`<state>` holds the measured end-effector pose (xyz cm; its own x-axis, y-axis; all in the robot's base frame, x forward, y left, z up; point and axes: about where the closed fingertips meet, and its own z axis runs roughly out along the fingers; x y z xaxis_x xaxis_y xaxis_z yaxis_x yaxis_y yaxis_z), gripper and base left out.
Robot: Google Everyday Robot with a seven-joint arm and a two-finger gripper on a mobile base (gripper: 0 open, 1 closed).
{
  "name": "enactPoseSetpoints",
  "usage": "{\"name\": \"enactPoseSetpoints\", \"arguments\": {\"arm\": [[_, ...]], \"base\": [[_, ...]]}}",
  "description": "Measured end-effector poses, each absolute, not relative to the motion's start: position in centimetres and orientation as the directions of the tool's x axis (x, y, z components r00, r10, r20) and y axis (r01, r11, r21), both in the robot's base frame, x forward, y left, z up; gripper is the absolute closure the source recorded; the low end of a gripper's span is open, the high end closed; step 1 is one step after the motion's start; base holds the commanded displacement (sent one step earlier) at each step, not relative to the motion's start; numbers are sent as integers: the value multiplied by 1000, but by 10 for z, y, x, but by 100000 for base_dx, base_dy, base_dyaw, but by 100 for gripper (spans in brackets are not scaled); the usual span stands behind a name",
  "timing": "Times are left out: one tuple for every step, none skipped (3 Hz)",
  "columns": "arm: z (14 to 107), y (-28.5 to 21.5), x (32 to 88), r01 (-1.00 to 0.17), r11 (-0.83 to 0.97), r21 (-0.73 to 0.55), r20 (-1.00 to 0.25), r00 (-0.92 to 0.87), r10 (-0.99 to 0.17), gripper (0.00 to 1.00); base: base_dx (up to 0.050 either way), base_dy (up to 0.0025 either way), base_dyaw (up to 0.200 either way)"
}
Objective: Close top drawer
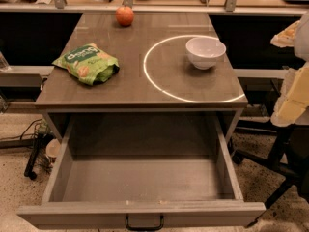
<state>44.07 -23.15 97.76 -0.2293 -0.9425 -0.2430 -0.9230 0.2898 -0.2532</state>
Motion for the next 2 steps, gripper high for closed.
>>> {"name": "enactPoseSetpoints", "arguments": {"arm": [[965, -238, 428, -920, 301, -252, -295, -223, -929, 0], [935, -227, 407, -936, 284, -209, -337, -204, -919, 0]], "base": [[0, 0, 0], [0, 0, 0]]}}
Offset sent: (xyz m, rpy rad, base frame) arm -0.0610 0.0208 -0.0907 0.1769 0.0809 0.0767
